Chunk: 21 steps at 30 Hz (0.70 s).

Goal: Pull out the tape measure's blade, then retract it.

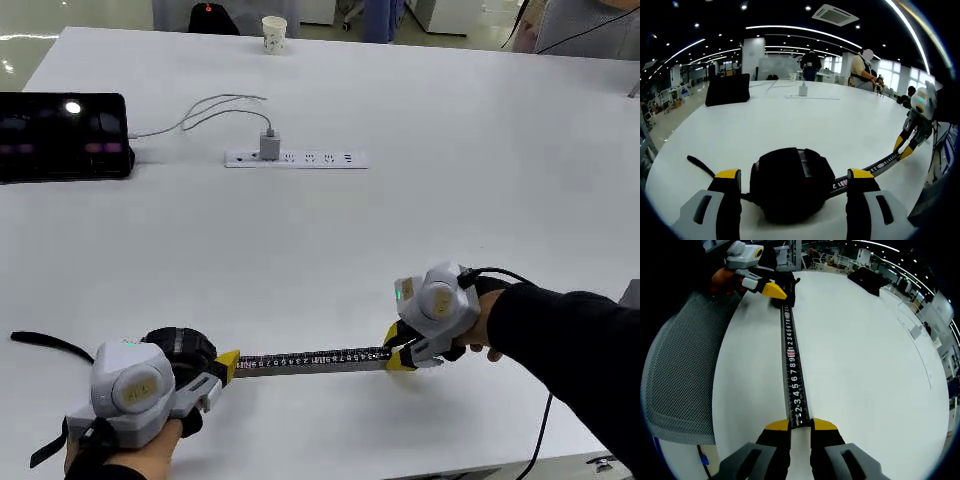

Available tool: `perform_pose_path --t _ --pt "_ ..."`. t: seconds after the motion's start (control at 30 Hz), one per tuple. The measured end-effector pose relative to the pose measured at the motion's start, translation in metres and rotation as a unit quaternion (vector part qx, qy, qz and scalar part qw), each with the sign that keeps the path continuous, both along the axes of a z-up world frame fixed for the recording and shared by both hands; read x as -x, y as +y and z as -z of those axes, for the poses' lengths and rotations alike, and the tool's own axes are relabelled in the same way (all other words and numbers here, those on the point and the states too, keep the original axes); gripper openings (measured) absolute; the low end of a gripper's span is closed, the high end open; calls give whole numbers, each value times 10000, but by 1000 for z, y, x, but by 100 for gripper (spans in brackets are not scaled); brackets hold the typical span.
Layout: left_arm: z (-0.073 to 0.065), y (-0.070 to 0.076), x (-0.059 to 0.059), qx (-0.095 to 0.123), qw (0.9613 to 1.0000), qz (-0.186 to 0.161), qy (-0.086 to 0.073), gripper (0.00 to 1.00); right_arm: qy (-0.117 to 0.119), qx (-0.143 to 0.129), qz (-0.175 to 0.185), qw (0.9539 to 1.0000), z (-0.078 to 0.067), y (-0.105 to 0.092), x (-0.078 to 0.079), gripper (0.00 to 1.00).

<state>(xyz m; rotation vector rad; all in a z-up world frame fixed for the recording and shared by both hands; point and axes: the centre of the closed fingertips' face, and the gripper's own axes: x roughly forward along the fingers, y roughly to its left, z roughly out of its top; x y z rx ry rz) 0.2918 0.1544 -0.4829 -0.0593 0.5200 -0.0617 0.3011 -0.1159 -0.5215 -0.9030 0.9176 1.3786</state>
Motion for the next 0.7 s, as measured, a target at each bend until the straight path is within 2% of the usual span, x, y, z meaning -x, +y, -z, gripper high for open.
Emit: perform_pose_path --t 0.1,0.23,0.3,0.33,0.7 --pt "-3 2 -2 147 9998 -123 -34 78 48 47 4 10000 0 0 0 11" --pt "4 0 0 225 9995 -109 201 71 78 59 30 9999 0 0 0 11" --pt "4 3 0 103 9997 -118 195 65 88 41 69 9999 0 0 0 11" --pt "4 3 0 113 9997 -115 200 63 89 29 84 9999 -1 0 0 11" --pt "4 2 0 282 9991 -123 285 62 85 114 58 9999 0 0 0 11"
